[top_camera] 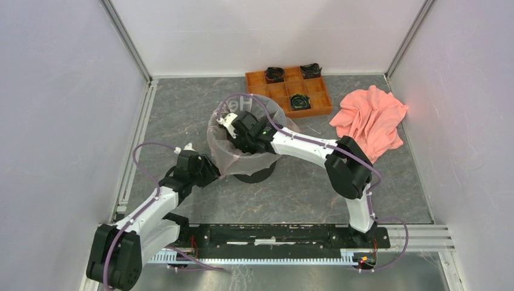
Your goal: Put the trash bags into the trash bin
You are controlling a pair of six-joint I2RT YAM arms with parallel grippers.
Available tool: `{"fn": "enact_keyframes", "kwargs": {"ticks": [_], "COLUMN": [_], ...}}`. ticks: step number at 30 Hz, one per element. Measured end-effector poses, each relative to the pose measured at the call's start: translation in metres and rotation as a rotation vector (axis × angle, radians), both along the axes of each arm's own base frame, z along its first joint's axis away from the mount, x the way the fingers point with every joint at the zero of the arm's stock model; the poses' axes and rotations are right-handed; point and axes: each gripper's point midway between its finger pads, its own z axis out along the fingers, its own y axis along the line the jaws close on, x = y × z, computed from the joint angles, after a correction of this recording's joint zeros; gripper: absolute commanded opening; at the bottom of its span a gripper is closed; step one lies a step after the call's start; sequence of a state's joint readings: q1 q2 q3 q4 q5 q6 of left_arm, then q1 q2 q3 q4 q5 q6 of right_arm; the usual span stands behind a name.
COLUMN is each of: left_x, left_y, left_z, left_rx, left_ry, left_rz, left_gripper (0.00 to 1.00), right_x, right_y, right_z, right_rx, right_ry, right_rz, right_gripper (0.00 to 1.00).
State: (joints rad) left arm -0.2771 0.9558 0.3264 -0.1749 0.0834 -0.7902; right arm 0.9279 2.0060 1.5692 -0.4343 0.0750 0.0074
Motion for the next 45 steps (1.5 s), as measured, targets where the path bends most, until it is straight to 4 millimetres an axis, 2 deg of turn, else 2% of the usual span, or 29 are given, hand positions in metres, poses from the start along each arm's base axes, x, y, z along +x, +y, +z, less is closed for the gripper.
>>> {"fn": "enact_keyframes", "kwargs": {"ticks": [3, 6, 10, 11, 13, 15, 18, 21, 26, 33, 37, 45], "left_x": [0.0, -0.001, -0.001, -0.002, -0.002, -0.002, -0.002, -0.002, -0.001, -0.001, 0.001, 0.004], "left_y": [0.001, 0.001, 0.001, 0.001, 0.001, 0.001, 0.001, 0.001, 0.001, 0.001, 0.0, 0.0], "left_z": [0.002, 0.001, -0.001, -0.002, -0.003, -0.003, -0.003, -0.002, 0.002, 0.003, 0.004, 0.011], "left_rx": [0.001, 0.002, 0.005, 0.006, 0.007, 0.007, 0.007, 0.006, 0.002, 0.001, 0.0, -0.004], "left_ry": [-0.006, -0.003, 0.007, 0.01, 0.014, 0.014, 0.014, 0.012, -0.001, -0.006, -0.01, -0.025], "left_rz": [0.003, 0.003, 0.003, 0.003, 0.003, 0.003, 0.003, 0.003, 0.003, 0.003, 0.002, 0.003], "left_gripper": [0.52, 0.52, 0.52, 0.52, 0.52, 0.52, 0.52, 0.52, 0.52, 0.52, 0.52, 0.52], "right_x": [-0.001, -0.002, -0.004, -0.004, -0.003, -0.003, -0.002, -0.002, -0.002, -0.011, -0.013, -0.012], "right_y": [0.0, -0.004, -0.013, -0.016, -0.017, -0.016, -0.016, -0.014, -0.013, -0.019, -0.019, -0.012], "right_z": [0.001, 0.011, 0.05, 0.066, 0.088, 0.106, 0.113, 0.098, 0.045, -0.003, -0.018, -0.019], "right_rx": [0.007, 0.005, 0.034, 0.05, 0.08, 0.111, 0.12, 0.088, -0.017, -0.085, -0.081, -0.041], "right_ry": [0.007, -0.004, -0.051, -0.074, -0.106, -0.132, -0.143, -0.119, -0.037, 0.032, 0.039, 0.037], "right_rz": [-0.006, -0.014, -0.02, -0.019, -0.019, -0.017, -0.012, -0.007, 0.003, 0.016, 0.021, 0.02], "right_gripper": [0.46, 0.54, 0.58, 0.59, 0.58, 0.51, 0.43, 0.37, 0.27, 0.2, 0.2, 0.21]}}
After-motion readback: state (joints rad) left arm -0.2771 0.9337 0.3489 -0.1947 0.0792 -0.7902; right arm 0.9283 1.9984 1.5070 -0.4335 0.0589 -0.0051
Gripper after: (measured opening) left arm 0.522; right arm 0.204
